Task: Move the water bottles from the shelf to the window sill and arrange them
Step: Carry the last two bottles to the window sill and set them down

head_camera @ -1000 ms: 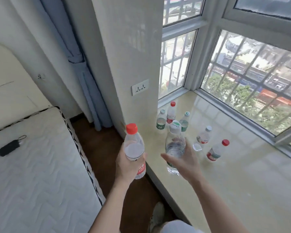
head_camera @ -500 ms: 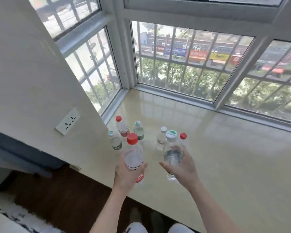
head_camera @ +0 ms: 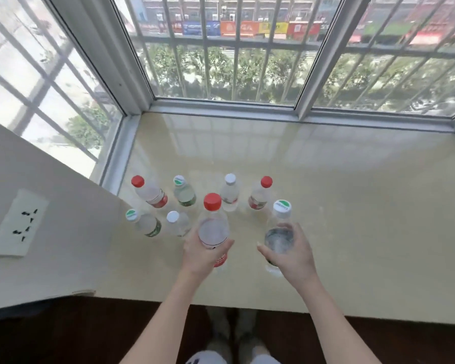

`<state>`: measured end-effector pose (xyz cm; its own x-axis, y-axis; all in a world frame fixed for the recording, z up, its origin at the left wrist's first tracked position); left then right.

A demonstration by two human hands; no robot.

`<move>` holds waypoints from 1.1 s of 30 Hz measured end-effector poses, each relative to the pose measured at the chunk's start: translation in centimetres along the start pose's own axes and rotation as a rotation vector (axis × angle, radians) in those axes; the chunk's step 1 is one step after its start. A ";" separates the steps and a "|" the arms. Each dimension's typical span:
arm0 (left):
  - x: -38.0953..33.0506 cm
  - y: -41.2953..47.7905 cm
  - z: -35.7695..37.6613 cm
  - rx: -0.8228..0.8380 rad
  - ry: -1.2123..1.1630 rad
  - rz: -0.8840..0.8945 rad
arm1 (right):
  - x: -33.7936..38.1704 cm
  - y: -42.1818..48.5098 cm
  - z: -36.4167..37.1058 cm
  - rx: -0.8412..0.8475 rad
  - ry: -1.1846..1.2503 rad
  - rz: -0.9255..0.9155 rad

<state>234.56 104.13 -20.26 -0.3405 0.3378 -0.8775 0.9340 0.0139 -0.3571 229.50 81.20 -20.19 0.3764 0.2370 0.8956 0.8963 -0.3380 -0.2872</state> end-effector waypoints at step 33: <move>12.8 11.5 8.8 0.041 0.114 0.127 | -15.0 10.7 6.6 -0.202 -0.063 0.008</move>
<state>239.99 100.30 -38.41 -0.2030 0.4389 -0.8753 0.9627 -0.0736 -0.2603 235.03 80.07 -38.99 0.4028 0.2879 0.8688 0.8303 -0.5145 -0.2144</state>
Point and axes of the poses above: each hand's wrist, its own y-axis towards the middle knuckle, its own z-axis out of the palm, x = y × z, the point moved 6 cm from there along y, towards the middle knuckle, and after that the axes turned 3 degrees about y, right-handed, at the moved point
